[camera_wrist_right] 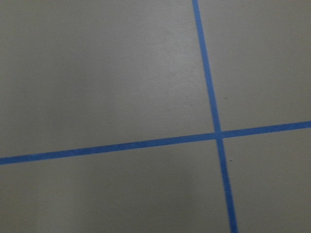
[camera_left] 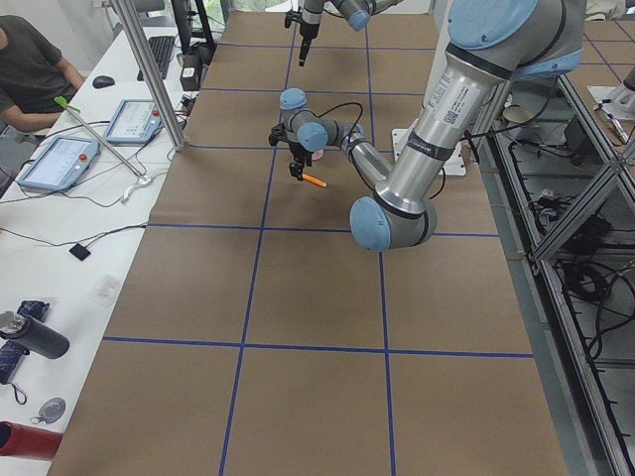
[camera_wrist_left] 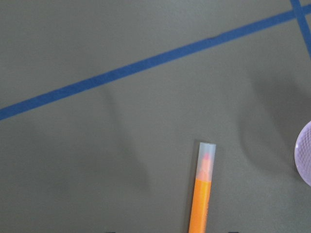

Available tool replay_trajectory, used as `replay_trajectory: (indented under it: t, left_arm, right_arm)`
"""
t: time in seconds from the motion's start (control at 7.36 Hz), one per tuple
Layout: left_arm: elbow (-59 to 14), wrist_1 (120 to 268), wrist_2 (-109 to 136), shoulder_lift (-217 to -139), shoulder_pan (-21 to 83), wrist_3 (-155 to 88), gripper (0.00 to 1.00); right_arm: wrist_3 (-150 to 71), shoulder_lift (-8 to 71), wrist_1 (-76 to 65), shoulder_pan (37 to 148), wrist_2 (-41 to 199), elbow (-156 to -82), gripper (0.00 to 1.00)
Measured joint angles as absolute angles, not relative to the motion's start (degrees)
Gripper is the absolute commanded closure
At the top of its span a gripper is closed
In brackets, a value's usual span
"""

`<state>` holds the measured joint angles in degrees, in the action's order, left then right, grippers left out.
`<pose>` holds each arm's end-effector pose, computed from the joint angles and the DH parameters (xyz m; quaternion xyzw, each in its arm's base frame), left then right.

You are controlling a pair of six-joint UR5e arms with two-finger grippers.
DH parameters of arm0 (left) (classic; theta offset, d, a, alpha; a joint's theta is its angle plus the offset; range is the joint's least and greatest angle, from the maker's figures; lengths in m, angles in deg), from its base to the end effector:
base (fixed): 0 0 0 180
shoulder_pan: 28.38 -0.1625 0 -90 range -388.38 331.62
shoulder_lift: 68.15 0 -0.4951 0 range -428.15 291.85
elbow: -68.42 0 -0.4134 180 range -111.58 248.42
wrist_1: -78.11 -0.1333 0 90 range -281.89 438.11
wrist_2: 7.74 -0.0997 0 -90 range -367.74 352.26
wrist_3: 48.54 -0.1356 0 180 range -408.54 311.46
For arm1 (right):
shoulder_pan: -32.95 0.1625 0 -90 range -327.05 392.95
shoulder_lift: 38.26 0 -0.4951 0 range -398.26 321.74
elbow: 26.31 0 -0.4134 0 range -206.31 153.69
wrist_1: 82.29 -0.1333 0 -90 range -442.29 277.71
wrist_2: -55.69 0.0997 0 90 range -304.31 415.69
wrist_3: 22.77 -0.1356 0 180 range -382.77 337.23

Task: Collect pens into pen holder
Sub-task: 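Withdraw the right arm while the left gripper reaches toward the orange marker, then lower the left gripper onto the orange marker and close on it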

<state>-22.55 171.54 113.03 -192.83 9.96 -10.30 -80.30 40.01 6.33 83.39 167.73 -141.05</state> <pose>0.5631 -0.5268 0.3563 0.0516 0.4048 0.1943 0.8920 -0.3116 -0.5065 0.4396 0.0752 -0.3583 0.0838 0.9268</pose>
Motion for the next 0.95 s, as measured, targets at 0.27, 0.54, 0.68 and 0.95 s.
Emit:
replay_trajectory:
  t: [0.27, 0.54, 0.68, 0.95]
  left_arm:
    - [-18.3, 170.6, 113.2, -195.8, 9.8, -13.4, 0.28]
    - [-15.1, 170.5, 113.0, -197.8, 9.0, -14.7, 0.34]
    - [-14.6, 170.5, 112.9, -198.0, 8.5, -14.8, 0.35]
    - [-13.9, 170.5, 112.9, -198.2, 7.9, -14.9, 0.37]
  right_arm:
    - [-73.5, 43.0, 6.3, 88.2, 173.4, -140.1, 0.01]
    - [-72.3, 43.6, 6.3, 89.0, 174.3, -139.5, 0.01]
    - [-72.3, 43.6, 6.3, 89.0, 174.4, -139.3, 0.01]
    - [-72.6, 43.6, 6.3, 89.0, 174.4, -139.1, 0.01]
